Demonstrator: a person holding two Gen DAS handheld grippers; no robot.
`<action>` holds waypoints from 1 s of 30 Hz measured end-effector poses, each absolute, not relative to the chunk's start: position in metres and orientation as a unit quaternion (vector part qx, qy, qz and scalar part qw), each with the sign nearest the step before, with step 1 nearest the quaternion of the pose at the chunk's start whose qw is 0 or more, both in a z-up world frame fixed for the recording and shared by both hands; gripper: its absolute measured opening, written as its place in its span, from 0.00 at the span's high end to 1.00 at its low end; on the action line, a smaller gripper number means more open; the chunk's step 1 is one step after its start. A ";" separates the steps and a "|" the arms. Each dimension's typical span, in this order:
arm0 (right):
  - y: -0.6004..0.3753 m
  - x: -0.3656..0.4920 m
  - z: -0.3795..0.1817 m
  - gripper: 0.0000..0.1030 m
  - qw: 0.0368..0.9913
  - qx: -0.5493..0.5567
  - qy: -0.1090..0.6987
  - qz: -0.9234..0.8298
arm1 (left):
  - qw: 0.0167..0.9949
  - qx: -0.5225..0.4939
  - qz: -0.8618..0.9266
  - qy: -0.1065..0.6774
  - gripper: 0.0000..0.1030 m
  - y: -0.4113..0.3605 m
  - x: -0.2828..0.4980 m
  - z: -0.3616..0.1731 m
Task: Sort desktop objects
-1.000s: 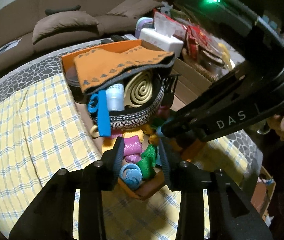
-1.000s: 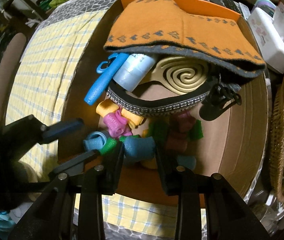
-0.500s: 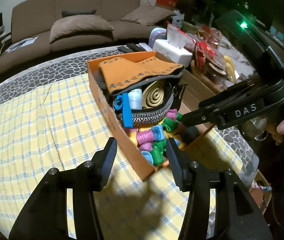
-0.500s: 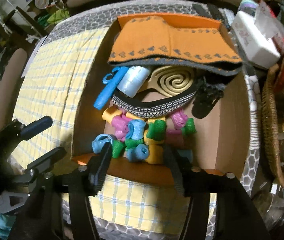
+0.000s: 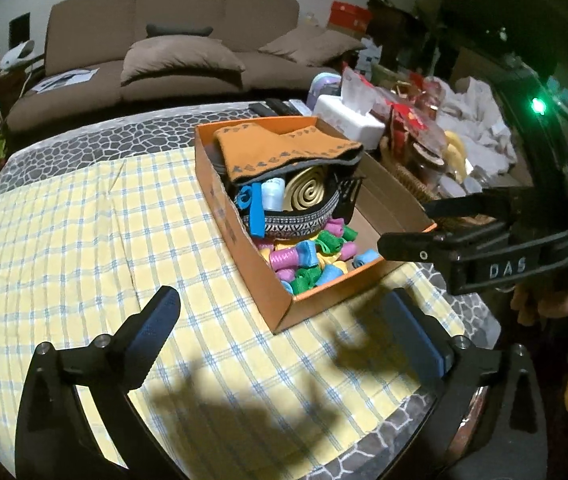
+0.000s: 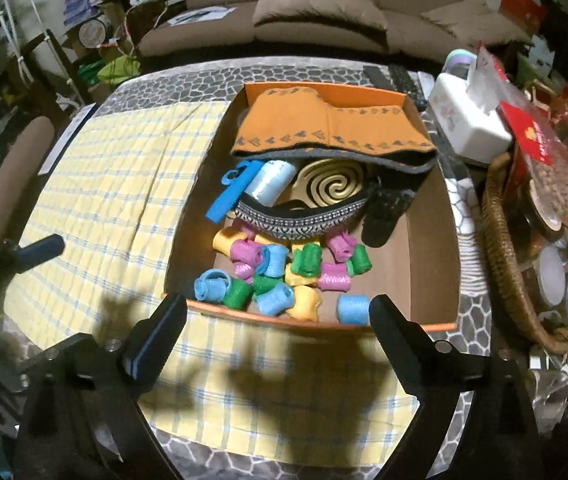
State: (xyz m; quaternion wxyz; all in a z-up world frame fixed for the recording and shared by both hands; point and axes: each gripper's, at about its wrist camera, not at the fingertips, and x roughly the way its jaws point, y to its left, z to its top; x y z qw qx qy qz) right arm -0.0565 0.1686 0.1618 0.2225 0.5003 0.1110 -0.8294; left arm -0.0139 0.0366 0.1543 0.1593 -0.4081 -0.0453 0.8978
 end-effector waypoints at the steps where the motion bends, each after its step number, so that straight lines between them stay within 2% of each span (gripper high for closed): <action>1: 0.169 -0.052 0.161 0.09 0.218 0.494 0.116 -0.834 | 0.156 -0.408 0.898 -0.048 0.00 0.036 -0.012 0.153; 4: 0.170 -0.043 0.159 0.08 0.210 0.478 0.120 -0.845 | 0.141 -0.403 0.902 -0.057 0.00 0.037 -0.005 0.151; 6: 0.173 -0.038 0.156 0.00 0.203 0.468 0.116 -0.852 | 0.133 -0.401 0.904 -0.061 0.00 0.036 -0.002 0.148; 17: 0.180 -0.017 0.134 0.00 0.184 0.435 0.108 -0.875 | 0.065 -0.399 0.912 -0.075 0.00 0.033 0.005 0.121; 30: 0.189 -0.017 0.080 0.00 0.171 0.423 0.079 -0.886 | 0.008 -0.404 0.911 -0.080 0.00 0.036 0.002 0.062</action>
